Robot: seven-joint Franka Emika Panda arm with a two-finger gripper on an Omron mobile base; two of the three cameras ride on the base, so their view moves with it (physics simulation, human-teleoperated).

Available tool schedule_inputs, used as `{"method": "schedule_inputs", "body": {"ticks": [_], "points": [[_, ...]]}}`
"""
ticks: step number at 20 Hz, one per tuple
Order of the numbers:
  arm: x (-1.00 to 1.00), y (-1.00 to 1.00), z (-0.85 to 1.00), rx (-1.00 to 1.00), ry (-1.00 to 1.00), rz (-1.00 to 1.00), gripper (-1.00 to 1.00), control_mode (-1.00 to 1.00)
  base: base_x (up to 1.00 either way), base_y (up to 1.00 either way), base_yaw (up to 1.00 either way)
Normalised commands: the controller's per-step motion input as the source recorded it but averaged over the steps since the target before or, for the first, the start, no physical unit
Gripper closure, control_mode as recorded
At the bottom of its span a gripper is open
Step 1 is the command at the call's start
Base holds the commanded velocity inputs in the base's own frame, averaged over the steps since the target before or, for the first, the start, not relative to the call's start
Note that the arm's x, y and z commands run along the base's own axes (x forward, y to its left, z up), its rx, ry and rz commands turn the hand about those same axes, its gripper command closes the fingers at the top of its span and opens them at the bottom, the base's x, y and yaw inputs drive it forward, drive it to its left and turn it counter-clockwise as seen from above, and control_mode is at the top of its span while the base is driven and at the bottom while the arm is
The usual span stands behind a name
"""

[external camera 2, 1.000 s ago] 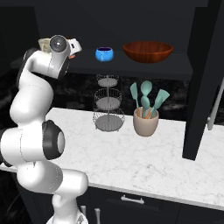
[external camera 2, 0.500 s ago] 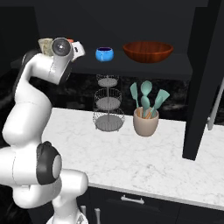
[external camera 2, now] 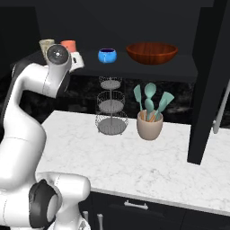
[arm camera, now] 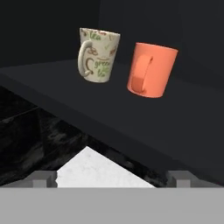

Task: Gather all objects into one cabinet and sort the glasses and bowls to opposite sides.

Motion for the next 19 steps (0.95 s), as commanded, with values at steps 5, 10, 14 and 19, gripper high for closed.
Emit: {"method": "schedule_inputs", "body": {"ticks": [5,10,14,19], "points": [[-0.21,-0.23,-0.1,0.0,0.02,-0.05,-1.0,-1.0,0.0,0.0,0.0],[0.0,-0.38,0.0,0.0,0.02,-0.04,-1.0,-1.0,0.0,0.0,0.0],[-0.15,-0.36,0.15,0.0,-0.01,-0.03,-1.0,-1.0,0.0,0.0,0.0],[-0.52,-0.02,0.03,0.0,-0.01,-0.2,-1.0,-1.0,0.0,0.0,0.0]]}}
